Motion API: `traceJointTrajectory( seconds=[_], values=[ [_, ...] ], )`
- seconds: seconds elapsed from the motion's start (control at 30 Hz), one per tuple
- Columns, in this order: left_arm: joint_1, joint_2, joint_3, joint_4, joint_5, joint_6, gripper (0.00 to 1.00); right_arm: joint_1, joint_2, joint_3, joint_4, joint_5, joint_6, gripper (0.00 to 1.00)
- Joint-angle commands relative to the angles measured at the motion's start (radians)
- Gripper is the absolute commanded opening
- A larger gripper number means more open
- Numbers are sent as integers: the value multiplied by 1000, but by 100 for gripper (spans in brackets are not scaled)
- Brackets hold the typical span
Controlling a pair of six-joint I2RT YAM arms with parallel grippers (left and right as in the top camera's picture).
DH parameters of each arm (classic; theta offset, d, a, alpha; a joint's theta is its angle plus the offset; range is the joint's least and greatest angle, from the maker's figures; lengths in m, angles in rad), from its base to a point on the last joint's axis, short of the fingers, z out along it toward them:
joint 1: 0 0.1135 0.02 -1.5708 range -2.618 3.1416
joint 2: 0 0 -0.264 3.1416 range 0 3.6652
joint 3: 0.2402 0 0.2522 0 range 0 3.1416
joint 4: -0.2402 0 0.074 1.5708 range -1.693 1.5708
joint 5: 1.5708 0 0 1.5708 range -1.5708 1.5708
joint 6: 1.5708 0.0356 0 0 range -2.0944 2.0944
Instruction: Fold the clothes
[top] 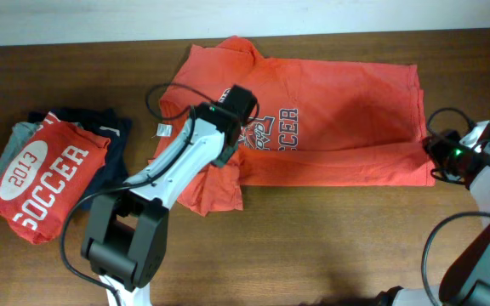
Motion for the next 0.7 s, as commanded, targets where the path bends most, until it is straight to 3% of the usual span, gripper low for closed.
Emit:
traceJointTrajectory(
  seconds=[0.0, 0.03, 0.3, 0.5, 0.67],
  values=[
    [1, -20, 116, -31, -26, -32, 48, -10, -61, 39, -16, -15, -27, 66],
    [1, -23, 140, -40, -26, -32, 50, -11, -62, 39, -24, -14, -28, 70],
    [2, -24, 212, -185, 4, -33, 51, -46, -62, 39, -99, -14, -44, 70],
    [2, -24, 212, -217, 48, -83, 51, -62, -62, 39, -105, -20, -49, 84],
    [2, -24, 212, -216, 47, -93, 51, -62, -62, 39, -114, -19, -55, 87]
  ],
)
